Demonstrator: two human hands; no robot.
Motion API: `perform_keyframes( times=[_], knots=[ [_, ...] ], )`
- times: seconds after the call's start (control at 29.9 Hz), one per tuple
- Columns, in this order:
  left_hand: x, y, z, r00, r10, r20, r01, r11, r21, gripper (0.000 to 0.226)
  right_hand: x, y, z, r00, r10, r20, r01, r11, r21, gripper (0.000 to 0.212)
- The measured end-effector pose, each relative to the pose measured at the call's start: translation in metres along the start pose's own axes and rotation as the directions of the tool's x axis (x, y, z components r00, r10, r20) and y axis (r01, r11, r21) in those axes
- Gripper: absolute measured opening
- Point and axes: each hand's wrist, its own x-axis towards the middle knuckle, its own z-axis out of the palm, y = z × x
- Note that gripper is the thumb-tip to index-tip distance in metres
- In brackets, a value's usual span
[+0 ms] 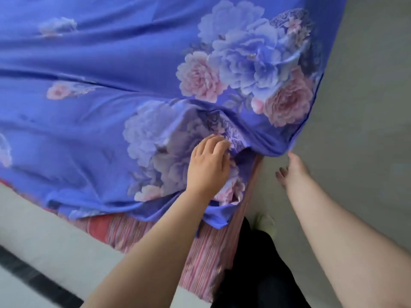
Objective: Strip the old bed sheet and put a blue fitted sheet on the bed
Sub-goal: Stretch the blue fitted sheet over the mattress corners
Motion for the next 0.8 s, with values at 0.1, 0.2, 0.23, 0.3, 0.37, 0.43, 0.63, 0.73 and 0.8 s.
perform_keyframes(
  times=[0.1, 0.2, 0.23, 0.3, 0.37, 0.43, 0.63, 0.73, 0.8],
  knots=[
    [-0.065, -0.016, 0.003, 0.967, -0.246, -0.069, 0.246, 0.969, 0.005, 0.031, -0.031, 0.043, -0.006, 0.887, -0.454, -0.090, 0.390, 0.837, -0.383, 0.054],
    [-0.116, -0.025, -0.006, 0.820, -0.557, -0.133, 0.554, 0.830, -0.061, 0.046, -0.094, 0.104, -0.009, 0.551, -0.763, 0.337, 0.819, 0.418, -0.393, 0.042],
    [-0.126, -0.030, -0.011, 0.748, -0.640, -0.175, 0.630, 0.768, -0.118, 0.052, -0.113, 0.125, -0.009, 0.417, -0.777, 0.471, 0.898, 0.271, -0.348, 0.039],
    [-0.138, -0.043, -0.027, 0.532, -0.810, -0.247, 0.752, 0.586, -0.302, 0.071, -0.141, 0.161, -0.005, 0.204, -0.679, 0.705, 0.961, 0.000, -0.277, 0.032],
    [-0.139, -0.068, -0.041, 0.192, -0.977, -0.096, 0.778, 0.211, -0.592, 0.090, -0.167, 0.187, 0.003, 0.268, -0.435, 0.860, 0.946, -0.053, -0.321, 0.028],
    [-0.143, -0.100, -0.049, -0.059, -0.971, 0.232, 0.644, -0.214, -0.735, 0.095, -0.177, 0.213, 0.011, 0.461, -0.158, 0.873, 0.871, -0.105, -0.479, 0.037],
    [-0.157, -0.175, -0.066, 0.041, -0.836, 0.546, 0.358, -0.498, -0.790, 0.070, -0.189, 0.244, 0.045, 0.810, 0.255, 0.528, 0.419, 0.380, -0.825, 0.065],
    [-0.158, -0.207, -0.077, 0.098, -0.790, 0.605, 0.324, -0.550, -0.770, 0.050, -0.201, 0.258, 0.057, 0.773, 0.416, 0.479, 0.240, 0.507, -0.828, 0.069],
    [-0.160, -0.229, -0.078, 0.118, -0.740, 0.662, 0.362, -0.588, -0.723, 0.052, -0.209, 0.274, 0.069, 0.704, 0.499, 0.505, 0.032, 0.689, -0.724, 0.070]
  ],
)
